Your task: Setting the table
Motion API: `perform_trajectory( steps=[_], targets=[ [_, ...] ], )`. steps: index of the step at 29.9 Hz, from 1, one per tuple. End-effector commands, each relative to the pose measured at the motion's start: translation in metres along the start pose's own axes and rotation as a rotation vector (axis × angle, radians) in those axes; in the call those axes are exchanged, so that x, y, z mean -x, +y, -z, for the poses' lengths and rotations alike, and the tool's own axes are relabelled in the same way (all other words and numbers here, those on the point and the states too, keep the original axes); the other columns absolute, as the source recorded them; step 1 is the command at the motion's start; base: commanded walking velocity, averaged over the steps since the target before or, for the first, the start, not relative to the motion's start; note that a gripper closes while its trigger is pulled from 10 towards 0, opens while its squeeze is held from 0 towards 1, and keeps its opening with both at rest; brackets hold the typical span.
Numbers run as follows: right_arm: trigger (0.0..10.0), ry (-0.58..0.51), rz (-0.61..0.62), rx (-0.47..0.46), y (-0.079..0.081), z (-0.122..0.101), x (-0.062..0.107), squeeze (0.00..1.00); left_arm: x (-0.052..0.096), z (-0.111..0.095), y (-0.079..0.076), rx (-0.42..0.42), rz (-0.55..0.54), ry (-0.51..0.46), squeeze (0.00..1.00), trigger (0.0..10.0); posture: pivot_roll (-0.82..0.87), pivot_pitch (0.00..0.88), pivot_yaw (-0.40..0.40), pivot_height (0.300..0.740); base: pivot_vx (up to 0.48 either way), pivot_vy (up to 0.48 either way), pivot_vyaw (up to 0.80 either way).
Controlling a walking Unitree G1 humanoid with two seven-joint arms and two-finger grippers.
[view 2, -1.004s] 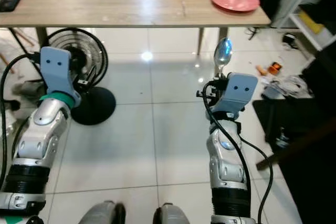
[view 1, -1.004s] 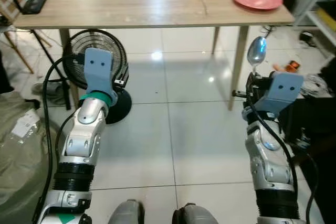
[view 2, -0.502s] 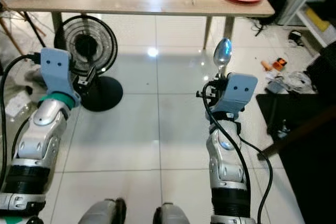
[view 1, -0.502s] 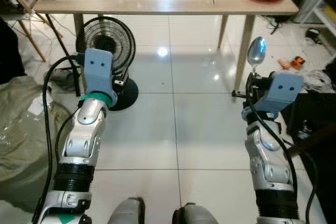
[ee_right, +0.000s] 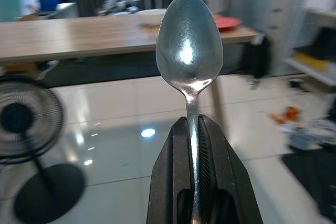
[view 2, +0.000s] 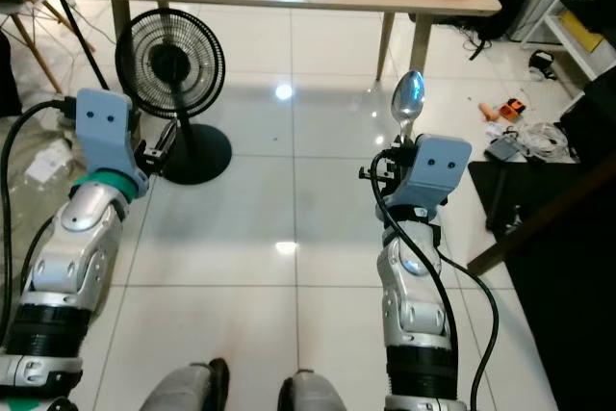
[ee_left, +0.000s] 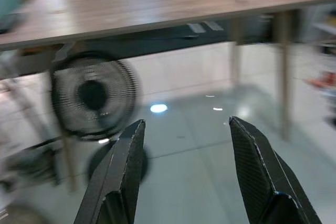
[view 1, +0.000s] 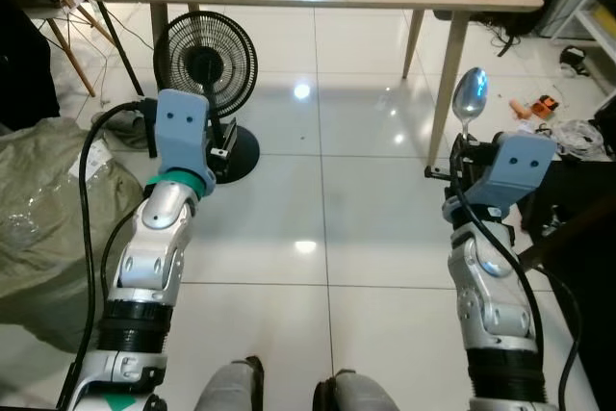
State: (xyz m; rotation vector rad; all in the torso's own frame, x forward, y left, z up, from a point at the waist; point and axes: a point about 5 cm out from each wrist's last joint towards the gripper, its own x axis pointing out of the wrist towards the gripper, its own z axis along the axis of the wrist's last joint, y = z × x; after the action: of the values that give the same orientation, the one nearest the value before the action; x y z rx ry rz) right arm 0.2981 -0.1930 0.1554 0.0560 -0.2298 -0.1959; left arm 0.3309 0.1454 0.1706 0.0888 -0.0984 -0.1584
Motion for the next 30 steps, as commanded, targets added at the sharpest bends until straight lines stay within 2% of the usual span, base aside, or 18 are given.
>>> perform_trajectory(
  steps=[1, 30],
  targets=[
    [10.0, -0.001, 0.013, -0.005, -0.0021, 0.0006, 0.0019, 0.00, 0.0019, 0.0025, 0.0012, 0.001, -0.002, 0.013, 0.00, 10.0, 0.03, 0.009, 0.022, 0.740, -0.292, 0.000, 0.00],
    [10.0, -0.002, 0.029, 0.000, -0.0060, -0.0003, 0.0014, 0.00, 0.0015, 0.0026, 0.0001, 0.005, 0.003, 0.015, 0.00, 10.0, 0.03, 0.013, 0.023, 0.740, -0.294, 0.000, 0.00]
  ],
)
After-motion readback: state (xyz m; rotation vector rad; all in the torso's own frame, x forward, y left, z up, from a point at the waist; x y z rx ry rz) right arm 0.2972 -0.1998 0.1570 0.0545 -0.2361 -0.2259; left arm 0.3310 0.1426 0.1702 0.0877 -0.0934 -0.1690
